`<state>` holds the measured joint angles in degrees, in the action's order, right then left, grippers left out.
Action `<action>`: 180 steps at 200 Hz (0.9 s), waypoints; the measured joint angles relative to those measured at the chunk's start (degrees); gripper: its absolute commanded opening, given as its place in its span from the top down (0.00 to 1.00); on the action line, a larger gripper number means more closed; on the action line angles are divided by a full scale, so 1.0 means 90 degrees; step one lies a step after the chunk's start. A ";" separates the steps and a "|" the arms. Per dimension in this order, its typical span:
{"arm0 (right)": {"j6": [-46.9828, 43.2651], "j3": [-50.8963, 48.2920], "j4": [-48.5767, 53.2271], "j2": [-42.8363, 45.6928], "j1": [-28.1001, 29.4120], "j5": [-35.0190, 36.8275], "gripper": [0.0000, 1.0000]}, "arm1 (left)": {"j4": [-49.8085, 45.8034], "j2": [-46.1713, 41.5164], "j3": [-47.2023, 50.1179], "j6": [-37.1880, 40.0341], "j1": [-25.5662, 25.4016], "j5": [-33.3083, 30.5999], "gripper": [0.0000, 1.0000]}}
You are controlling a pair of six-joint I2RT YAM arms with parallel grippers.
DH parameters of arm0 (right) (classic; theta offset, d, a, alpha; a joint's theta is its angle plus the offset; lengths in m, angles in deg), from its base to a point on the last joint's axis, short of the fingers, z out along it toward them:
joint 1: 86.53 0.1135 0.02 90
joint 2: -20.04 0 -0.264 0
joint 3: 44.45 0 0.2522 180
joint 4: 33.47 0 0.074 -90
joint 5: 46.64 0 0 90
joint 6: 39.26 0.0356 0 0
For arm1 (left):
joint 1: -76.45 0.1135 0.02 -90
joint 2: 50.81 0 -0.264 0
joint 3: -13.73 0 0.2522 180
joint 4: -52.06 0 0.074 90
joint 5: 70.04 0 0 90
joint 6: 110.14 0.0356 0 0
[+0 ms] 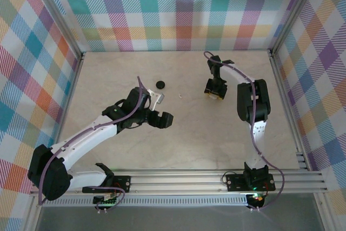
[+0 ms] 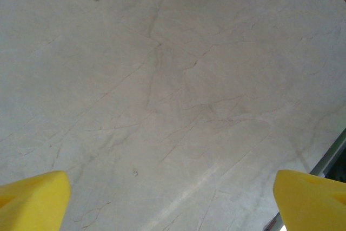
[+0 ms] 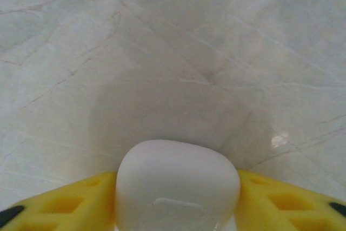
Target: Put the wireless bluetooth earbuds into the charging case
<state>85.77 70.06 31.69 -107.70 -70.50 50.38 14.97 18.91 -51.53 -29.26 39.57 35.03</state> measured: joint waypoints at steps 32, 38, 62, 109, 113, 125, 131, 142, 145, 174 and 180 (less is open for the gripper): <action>-0.0034 -0.0624 -0.0588 0.0389 -0.0068 -0.0255 0.58 | 0.0250 -0.0172 0.0270 0.0022 0.0000 0.0279 0.08; -0.0036 -0.0755 -0.0716 0.0469 -0.0078 -0.0299 0.58 | 0.0340 -0.0253 0.0355 0.0024 0.0000 0.0325 0.09; -0.0034 -0.1370 -0.1275 0.0857 -0.0075 -0.0743 0.59 | 0.0789 -0.0658 0.0760 0.0024 0.0000 0.0464 0.09; 0.0126 -0.2526 -0.1486 0.2480 0.0610 -0.1683 0.58 | 0.2181 -0.1331 0.1450 -0.0216 -0.0007 0.0491 0.11; 0.0172 -0.2572 -0.1489 0.2718 0.0692 -0.1717 0.57 | 0.2361 -0.1348 0.1513 -0.0265 -0.0012 0.0488 0.12; 0.0270 -0.2625 -0.1520 0.3349 0.0937 -0.1809 0.58 | 0.2841 -0.1348 0.1649 -0.0393 -0.0053 0.0449 0.13; 0.0335 -0.2625 -0.1564 0.3653 0.1037 -0.1848 0.58 | 0.3033 -0.1331 0.1683 -0.0442 -0.0085 0.0410 0.14; 0.0435 -0.2623 -0.1671 0.4192 0.1251 -0.1914 0.58 | 0.3424 -0.1268 0.1702 -0.0520 -0.0180 0.0318 0.14; 0.0469 -0.2623 -0.1688 0.4318 0.1302 -0.1936 0.58 | 0.3536 -0.1248 0.1702 -0.0534 -0.0206 0.0294 0.15; 0.0738 -0.2538 -0.1700 0.5195 0.1715 -0.1948 0.57 | 0.4682 -0.0942 0.1698 -0.0721 -0.0415 0.0051 0.19; 0.0789 -0.2504 -0.1702 0.5280 0.1814 -0.1928 0.57 | 0.4898 -0.0857 0.1695 -0.0731 -0.0469 0.0010 0.19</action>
<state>92.87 47.53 16.37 -60.19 -54.17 33.03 59.05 11.19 -36.28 -35.84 35.35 35.12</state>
